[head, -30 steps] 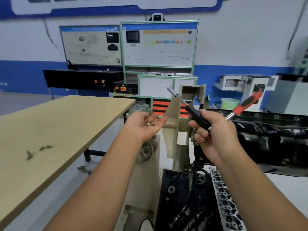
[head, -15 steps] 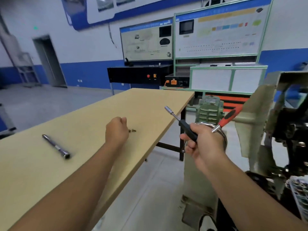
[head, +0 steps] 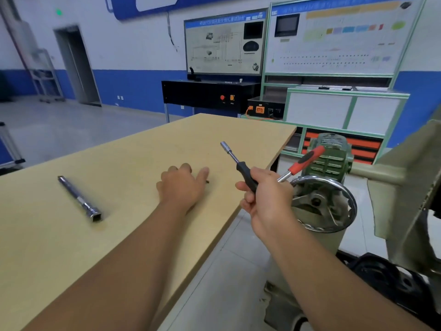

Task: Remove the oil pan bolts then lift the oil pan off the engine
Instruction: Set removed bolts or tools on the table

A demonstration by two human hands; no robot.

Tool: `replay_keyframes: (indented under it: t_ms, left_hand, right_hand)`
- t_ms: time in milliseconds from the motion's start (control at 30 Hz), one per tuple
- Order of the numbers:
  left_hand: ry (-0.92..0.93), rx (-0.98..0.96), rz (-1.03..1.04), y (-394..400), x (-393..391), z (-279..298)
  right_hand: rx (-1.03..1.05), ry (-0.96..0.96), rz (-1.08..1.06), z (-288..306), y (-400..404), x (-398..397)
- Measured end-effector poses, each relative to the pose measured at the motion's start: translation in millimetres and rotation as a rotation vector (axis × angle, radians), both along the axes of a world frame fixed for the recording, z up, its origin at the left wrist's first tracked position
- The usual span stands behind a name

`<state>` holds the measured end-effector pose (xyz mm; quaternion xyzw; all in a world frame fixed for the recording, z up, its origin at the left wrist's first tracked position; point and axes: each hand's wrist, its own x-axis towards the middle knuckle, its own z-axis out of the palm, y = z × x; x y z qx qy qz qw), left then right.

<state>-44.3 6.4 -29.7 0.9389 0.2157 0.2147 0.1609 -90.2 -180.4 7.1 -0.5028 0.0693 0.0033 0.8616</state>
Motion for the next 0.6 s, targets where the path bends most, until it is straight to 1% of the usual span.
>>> replay_keyframes:
  t_ms: [67,133,200,300,433,467,500,600]
  left_hand:
    - [0.018,0.115,-0.075,-6,4,-1]
    - [-0.025,0.117,-0.172,-8,10,-2]
    - [-0.054,0.096,-0.216,-7,15,-4]
    - [-0.078,0.098,-0.193,-4,15,-5]
    - [-0.059,0.078,-0.100,-2,14,-5]
    - [-0.065,0.044,-0.064,-2,14,-3]
    - [-0.098,-0.044,-0.021,1,15,-1]
    - [-0.306,-0.530,0.121,27,13,10]
  right_hand:
    - [0.010,-0.007,-0.011,1,8,9]
    - [0.018,-0.001,-0.001,-3,15,14]
    - [0.019,0.020,0.026,-13,23,15]
    - [0.029,0.064,0.029,-31,28,11]
    - [0.070,0.098,0.038,-35,27,14]
    - [0.060,0.097,0.054,-35,25,15]
    - [0.051,0.095,0.076,-35,24,16]
    - [0.029,0.126,0.158,-32,22,18]
